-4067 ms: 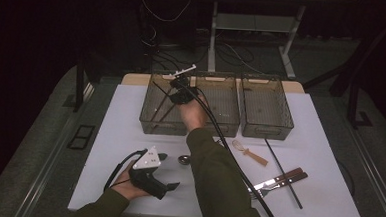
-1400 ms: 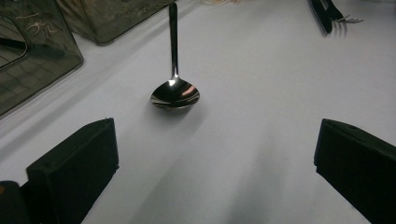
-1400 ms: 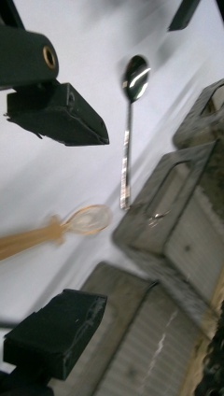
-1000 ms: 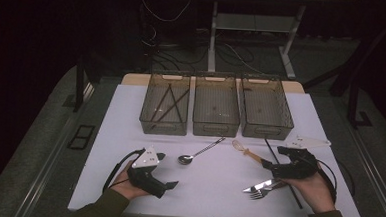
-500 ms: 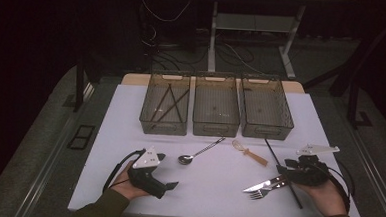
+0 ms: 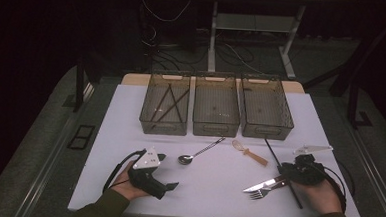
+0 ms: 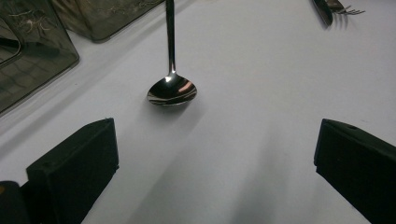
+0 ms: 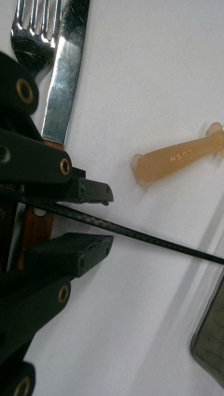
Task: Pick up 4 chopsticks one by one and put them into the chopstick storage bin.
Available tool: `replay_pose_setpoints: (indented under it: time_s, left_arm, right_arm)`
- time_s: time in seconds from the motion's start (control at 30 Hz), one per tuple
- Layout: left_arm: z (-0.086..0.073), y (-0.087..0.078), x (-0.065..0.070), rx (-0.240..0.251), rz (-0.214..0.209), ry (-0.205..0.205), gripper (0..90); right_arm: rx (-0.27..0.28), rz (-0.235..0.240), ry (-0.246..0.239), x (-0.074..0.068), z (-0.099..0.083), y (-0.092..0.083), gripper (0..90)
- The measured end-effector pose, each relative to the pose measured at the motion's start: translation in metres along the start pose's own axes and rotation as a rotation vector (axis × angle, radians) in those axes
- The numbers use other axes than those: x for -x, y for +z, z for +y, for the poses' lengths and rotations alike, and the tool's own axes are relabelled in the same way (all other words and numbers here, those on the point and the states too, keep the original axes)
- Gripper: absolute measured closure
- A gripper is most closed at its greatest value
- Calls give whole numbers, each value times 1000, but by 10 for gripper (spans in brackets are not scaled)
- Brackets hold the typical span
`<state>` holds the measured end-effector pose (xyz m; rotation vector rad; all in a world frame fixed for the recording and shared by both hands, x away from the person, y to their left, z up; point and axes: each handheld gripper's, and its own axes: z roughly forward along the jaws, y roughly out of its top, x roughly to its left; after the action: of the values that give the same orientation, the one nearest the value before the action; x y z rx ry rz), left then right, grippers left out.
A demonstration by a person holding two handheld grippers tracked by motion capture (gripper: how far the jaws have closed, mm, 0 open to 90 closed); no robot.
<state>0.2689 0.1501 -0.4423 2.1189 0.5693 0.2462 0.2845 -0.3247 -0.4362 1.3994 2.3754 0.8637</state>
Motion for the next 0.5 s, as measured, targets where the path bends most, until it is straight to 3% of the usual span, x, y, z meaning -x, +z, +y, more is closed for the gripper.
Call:
replay_pose_setpoints:
  time_s: [0.5]
  left_arm:
    - [0,1,0,-5,-4,2,0]
  right_arm:
    - [-12,-9,20,4,-1,4,847]
